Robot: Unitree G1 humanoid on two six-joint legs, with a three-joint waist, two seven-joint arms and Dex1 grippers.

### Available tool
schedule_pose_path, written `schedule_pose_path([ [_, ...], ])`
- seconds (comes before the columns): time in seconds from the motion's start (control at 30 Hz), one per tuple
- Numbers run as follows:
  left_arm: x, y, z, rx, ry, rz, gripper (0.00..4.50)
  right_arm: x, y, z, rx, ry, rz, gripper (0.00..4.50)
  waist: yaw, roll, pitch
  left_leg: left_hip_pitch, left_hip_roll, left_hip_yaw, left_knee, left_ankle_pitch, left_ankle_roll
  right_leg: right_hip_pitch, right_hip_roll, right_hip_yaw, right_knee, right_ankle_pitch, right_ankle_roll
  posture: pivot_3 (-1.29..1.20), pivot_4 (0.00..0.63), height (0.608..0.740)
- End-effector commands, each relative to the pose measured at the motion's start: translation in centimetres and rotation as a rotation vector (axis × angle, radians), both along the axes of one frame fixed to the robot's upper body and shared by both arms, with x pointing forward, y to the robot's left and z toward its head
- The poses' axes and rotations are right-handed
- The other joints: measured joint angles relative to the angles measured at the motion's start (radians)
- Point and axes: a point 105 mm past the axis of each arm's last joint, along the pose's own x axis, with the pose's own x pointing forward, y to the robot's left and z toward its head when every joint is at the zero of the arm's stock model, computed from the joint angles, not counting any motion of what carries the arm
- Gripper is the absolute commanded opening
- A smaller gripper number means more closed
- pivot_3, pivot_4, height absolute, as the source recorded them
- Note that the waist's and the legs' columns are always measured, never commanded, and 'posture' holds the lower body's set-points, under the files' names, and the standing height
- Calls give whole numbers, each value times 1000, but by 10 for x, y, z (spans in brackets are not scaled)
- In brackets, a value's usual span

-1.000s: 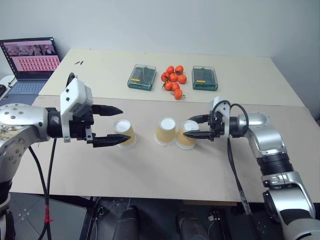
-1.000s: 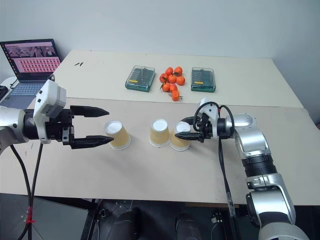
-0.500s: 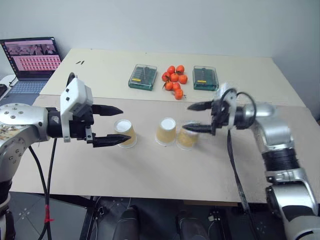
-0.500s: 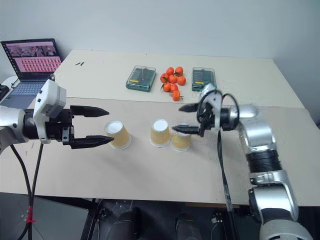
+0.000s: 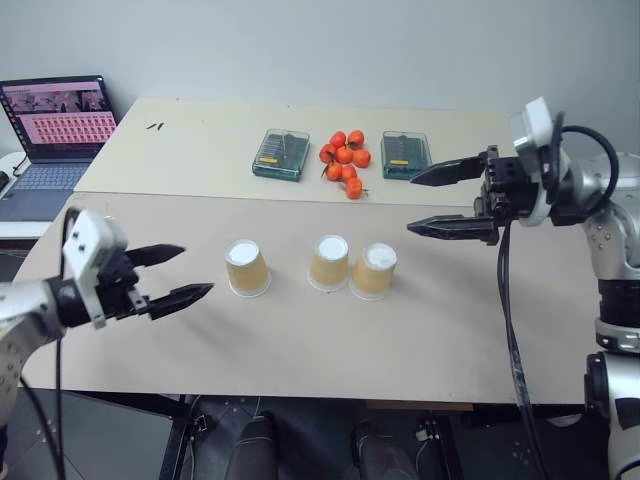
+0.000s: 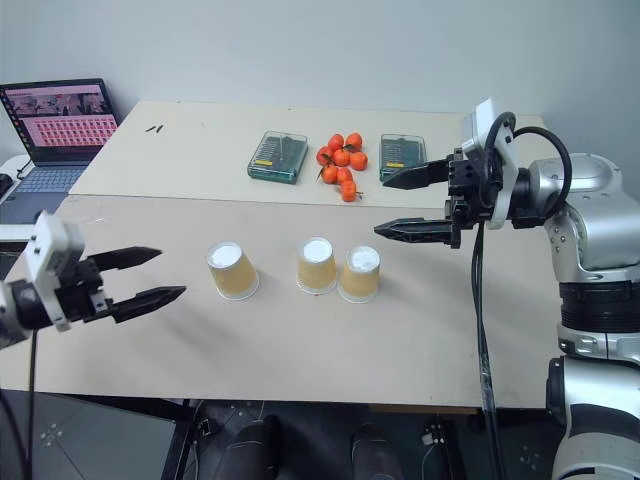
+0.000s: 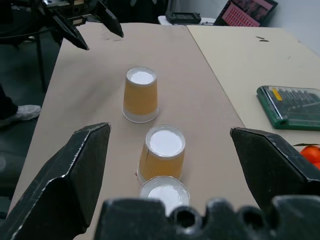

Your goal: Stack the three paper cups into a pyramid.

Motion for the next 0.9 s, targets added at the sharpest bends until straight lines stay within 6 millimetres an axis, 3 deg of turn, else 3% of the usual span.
schedule_pose_path([
  [0.03, -6, 2, 1, -19, -133, 102, 4500, -4, 1, 12, -21, -37, 41, 4463, 4, 0, 0, 0, 0, 0, 0, 0, 0, 0, 0, 0, 0, 0, 0, 0, 150, 735],
  [0.23, -10, -25, -26, -103, -170, 150, 4500, -4, -2, 15, -53, -20, 61, 4463, 16, 0, 0, 0, -1, 0, 1, 0, 0, 1, -1, 0, -1, 0, 0, 0, 150, 735],
  [0.37, -2, -42, -36, -142, -192, 148, 4500, -13, -1, 18, -69, 4, 76, 4463, 17, 0, 0, 0, -1, 0, 1, 0, 0, 1, 0, 0, 0, 0, 0, 0, 150, 735],
  [0.5, 13, -46, -40, -143, -235, 159, 4500, -30, -3, 24, -60, 42, 122, 4463, 18, 0, 0, 0, -1, 0, 1, 0, 0, 1, 0, 0, 0, 0, 0, 0, 150, 735],
  [0.9, 50, -63, -51, -192, -301, 137, 4500, -46, -12, 34, -36, 79, 48, 4463, 31, 0, 0, 0, -1, 0, 1, 0, 0, 1, 0, 0, 0, 0, 1, 0, 150, 735],
])
